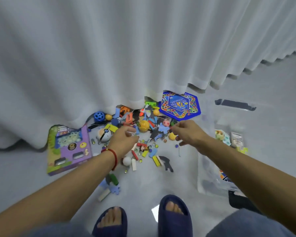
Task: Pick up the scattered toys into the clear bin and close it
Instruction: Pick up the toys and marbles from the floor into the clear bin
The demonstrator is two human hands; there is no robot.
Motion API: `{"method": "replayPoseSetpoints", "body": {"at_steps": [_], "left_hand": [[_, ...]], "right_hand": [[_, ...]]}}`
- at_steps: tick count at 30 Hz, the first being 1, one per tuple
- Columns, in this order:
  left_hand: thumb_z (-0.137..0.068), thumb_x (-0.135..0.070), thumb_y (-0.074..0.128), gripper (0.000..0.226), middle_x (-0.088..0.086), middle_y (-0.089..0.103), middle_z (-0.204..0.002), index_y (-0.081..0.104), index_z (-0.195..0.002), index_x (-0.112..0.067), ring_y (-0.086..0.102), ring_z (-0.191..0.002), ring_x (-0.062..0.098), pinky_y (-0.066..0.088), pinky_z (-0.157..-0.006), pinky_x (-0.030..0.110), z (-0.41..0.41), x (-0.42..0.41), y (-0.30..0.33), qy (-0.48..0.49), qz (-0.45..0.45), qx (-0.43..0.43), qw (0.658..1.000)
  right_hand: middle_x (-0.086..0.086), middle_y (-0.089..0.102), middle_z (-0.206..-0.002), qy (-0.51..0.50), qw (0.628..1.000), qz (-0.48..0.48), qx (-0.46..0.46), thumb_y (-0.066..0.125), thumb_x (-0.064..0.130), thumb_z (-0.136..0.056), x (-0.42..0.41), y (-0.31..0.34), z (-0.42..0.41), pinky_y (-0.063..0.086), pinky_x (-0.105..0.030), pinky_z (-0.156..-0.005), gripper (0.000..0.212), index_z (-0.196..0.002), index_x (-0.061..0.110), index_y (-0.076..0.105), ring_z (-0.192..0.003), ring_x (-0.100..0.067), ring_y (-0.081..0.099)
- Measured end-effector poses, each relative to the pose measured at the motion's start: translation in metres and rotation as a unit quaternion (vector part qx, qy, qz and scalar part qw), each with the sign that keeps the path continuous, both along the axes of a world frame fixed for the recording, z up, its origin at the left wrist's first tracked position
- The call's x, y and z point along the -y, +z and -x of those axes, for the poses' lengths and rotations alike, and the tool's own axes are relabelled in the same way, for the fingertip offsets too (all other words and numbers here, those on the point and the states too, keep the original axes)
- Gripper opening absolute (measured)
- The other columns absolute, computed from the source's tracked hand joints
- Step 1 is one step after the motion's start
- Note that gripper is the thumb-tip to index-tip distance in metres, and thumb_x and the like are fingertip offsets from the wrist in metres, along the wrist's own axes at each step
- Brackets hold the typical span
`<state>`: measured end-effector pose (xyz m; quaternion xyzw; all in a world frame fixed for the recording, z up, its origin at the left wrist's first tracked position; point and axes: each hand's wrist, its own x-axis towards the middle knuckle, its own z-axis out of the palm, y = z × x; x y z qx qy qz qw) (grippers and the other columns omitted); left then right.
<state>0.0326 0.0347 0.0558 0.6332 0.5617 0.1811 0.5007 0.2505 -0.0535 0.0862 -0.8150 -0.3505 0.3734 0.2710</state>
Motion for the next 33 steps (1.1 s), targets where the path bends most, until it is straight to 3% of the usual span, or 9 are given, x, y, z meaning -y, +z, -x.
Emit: {"method": "replayPoseSetpoints", "body": {"at_steps": [7, 9, 12, 16, 18, 20, 24, 28, 33], "left_hand": [[-0.08, -0.012, 0.067, 0.049, 0.011, 0.059, -0.123, 0.054, -0.128, -0.017, 0.057, -0.1, 0.023, 0.048, -0.083, 0.03, 0.054, -0.043, -0.058, -0.015, -0.049, -0.169, 0.984], [-0.078, -0.014, 0.069, 0.061, 0.015, 0.055, -0.123, 0.048, -0.135, -0.016, 0.056, -0.101, 0.029, 0.048, -0.084, 0.032, 0.057, -0.06, -0.074, -0.04, -0.066, -0.219, 0.973], [-0.076, -0.019, 0.068, 0.074, 0.016, 0.042, -0.136, 0.039, -0.144, -0.018, 0.045, -0.122, 0.038, 0.043, -0.101, 0.043, 0.057, -0.089, -0.105, -0.097, -0.099, -0.3, 0.944], [-0.077, -0.016, 0.065, 0.067, 0.014, 0.033, -0.145, 0.041, -0.139, -0.02, 0.031, -0.131, 0.04, 0.041, -0.101, 0.049, 0.056, -0.128, -0.135, -0.12, -0.197, -0.369, 0.9], [-0.078, -0.021, 0.067, 0.071, 0.014, 0.028, -0.151, 0.039, -0.143, -0.024, 0.025, -0.136, 0.041, 0.039, -0.105, 0.05, 0.056, -0.145, -0.146, -0.109, -0.196, -0.385, 0.895], [-0.078, -0.025, 0.069, 0.072, 0.015, 0.032, -0.147, 0.039, -0.143, -0.028, 0.031, -0.132, 0.041, 0.039, -0.103, 0.05, 0.055, -0.159, -0.158, -0.117, -0.164, -0.395, 0.896], [-0.073, -0.016, 0.075, 0.069, 0.013, 0.039, -0.137, 0.043, -0.133, -0.031, 0.045, -0.118, 0.041, 0.044, -0.093, 0.051, 0.056, -0.17, -0.171, -0.125, -0.15, -0.392, 0.899], [-0.07, -0.023, 0.078, 0.065, 0.013, 0.047, -0.122, 0.043, -0.124, -0.034, 0.048, -0.109, 0.04, 0.046, -0.09, 0.048, 0.057, -0.159, -0.159, -0.081, -0.192, -0.352, 0.913], [-0.069, -0.033, 0.082, 0.058, 0.0, 0.049, -0.109, 0.049, -0.117, -0.031, 0.055, -0.09, 0.02, 0.054, -0.079, 0.033, 0.012, -0.099, -0.08, 0.019, -0.131, -0.124, 0.983]], "right_hand": [[-0.012, 0.065, -0.118, 0.181, 0.969, 0.026, 0.166, 0.061, 0.023, -0.092, -0.067, -0.085, 0.043, 0.054, -0.039, -0.088, 0.033, -0.122, 0.009, 0.061, -0.104, -0.027, 0.062], [-0.011, 0.063, -0.122, 0.228, 0.953, -0.01, 0.199, 0.06, 0.021, -0.09, -0.086, -0.106, 0.048, 0.054, -0.043, -0.088, 0.039, -0.128, 0.013, 0.056, -0.105, -0.027, 0.061], [-0.014, 0.056, -0.129, 0.273, 0.93, -0.042, 0.244, 0.059, 0.016, -0.09, -0.119, -0.133, 0.044, 0.051, -0.045, -0.09, 0.045, -0.135, 0.013, 0.052, -0.114, -0.033, 0.055], [-0.014, 0.034, -0.155, 0.292, 0.908, -0.025, 0.301, 0.061, 0.013, -0.09, -0.162, -0.162, 0.032, 0.042, -0.047, -0.102, 0.061, -0.147, 0.017, 0.042, -0.138, -0.037, 0.036], [-0.012, 0.024, -0.162, 0.308, 0.898, -0.005, 0.313, 0.062, 0.012, -0.091, -0.175, -0.176, 0.028, 0.038, -0.051, -0.107, 0.064, -0.15, 0.02, 0.039, -0.145, -0.037, 0.026], [-0.013, 0.031, -0.157, 0.315, 0.893, -0.016, 0.32, 0.063, 0.005, -0.087, -0.181, -0.189, 0.028, 0.04, -0.051, -0.108, 0.064, -0.147, 0.018, 0.043, -0.141, -0.038, 0.031], [-0.012, 0.039, -0.143, 0.308, 0.883, -0.059, 0.35, 0.07, -0.01, -0.074, -0.177, -0.2, 0.032, 0.041, -0.043, -0.102, 0.068, -0.135, 0.013, 0.049, -0.127, -0.035, 0.036], [-0.012, 0.038, -0.137, 0.287, 0.89, -0.089, 0.344, 0.073, -0.008, -0.072, -0.164, -0.185, 0.036, 0.046, -0.044, -0.095, 0.07, -0.133, 0.014, 0.048, -0.122, -0.035, 0.036], [-0.008, 0.04, -0.128, 0.085, 0.965, -0.138, 0.205, 0.075, 0.029, -0.078, -0.118, -0.12, 0.034, 0.041, -0.037, -0.094, 0.065, -0.138, 0.02, 0.05, -0.114, -0.026, 0.041]]}}
